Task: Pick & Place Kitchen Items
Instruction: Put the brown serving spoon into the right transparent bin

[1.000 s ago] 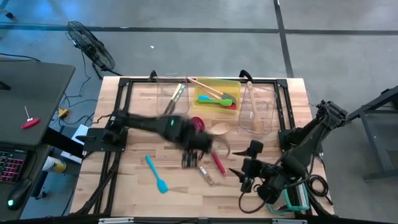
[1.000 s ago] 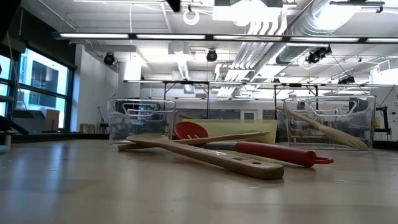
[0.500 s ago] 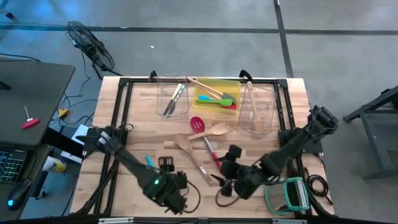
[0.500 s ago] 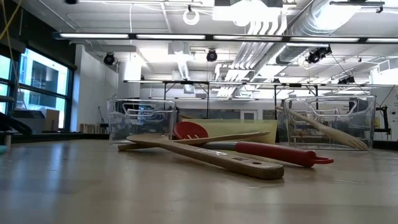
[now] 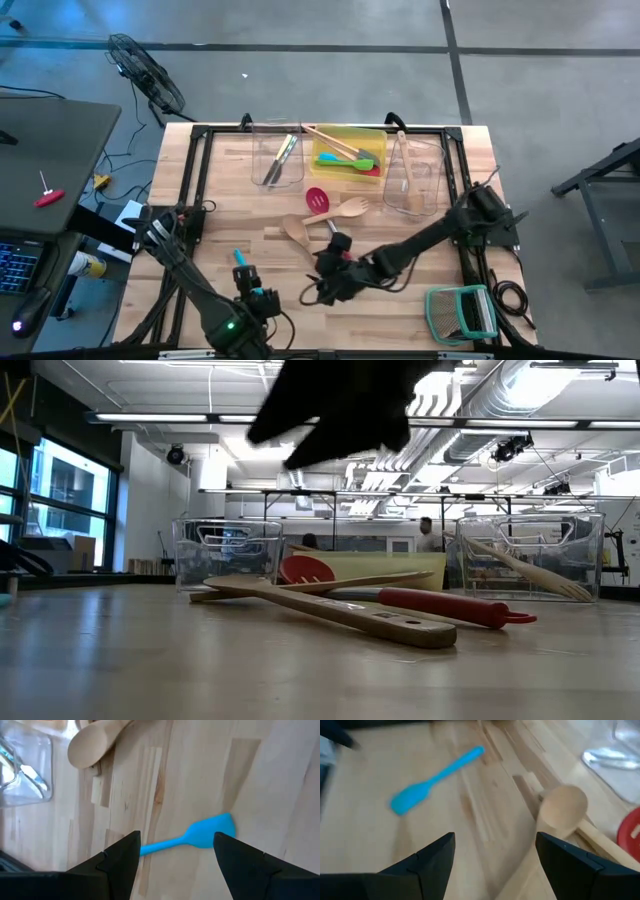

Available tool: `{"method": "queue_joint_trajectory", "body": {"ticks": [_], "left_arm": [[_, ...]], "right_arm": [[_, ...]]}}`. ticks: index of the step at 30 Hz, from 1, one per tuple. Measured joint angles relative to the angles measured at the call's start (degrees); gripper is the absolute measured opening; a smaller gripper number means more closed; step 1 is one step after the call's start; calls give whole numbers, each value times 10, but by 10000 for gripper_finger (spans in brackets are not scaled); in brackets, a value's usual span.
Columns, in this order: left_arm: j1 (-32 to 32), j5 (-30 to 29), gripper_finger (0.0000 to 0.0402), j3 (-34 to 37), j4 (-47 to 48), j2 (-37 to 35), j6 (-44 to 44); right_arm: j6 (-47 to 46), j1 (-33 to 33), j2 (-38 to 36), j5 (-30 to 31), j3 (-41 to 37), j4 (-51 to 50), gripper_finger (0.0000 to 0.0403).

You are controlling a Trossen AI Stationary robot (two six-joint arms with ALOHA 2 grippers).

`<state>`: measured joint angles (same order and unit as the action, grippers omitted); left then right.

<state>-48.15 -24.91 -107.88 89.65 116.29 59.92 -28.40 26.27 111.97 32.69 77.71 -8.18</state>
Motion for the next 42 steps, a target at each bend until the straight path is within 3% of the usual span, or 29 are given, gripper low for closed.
{"method": "queue_joint_trajectory", "body": {"ticks": [14,26,36,42], "left_arm": [[-7,-1,244,44,-31,0,11],[-7,9,244,45,-31,0,18],[-7,16,244,45,-26,0,12],[-6,14,244,45,-26,0,4]], "right_arm": [[-39,-39,68,-33,0,-17,270],[-42,-65,86,-34,0,-53,270],[-35,-73,106,-84,0,-39,270],[-48,-79,127,-74,3,-48,270]]}}
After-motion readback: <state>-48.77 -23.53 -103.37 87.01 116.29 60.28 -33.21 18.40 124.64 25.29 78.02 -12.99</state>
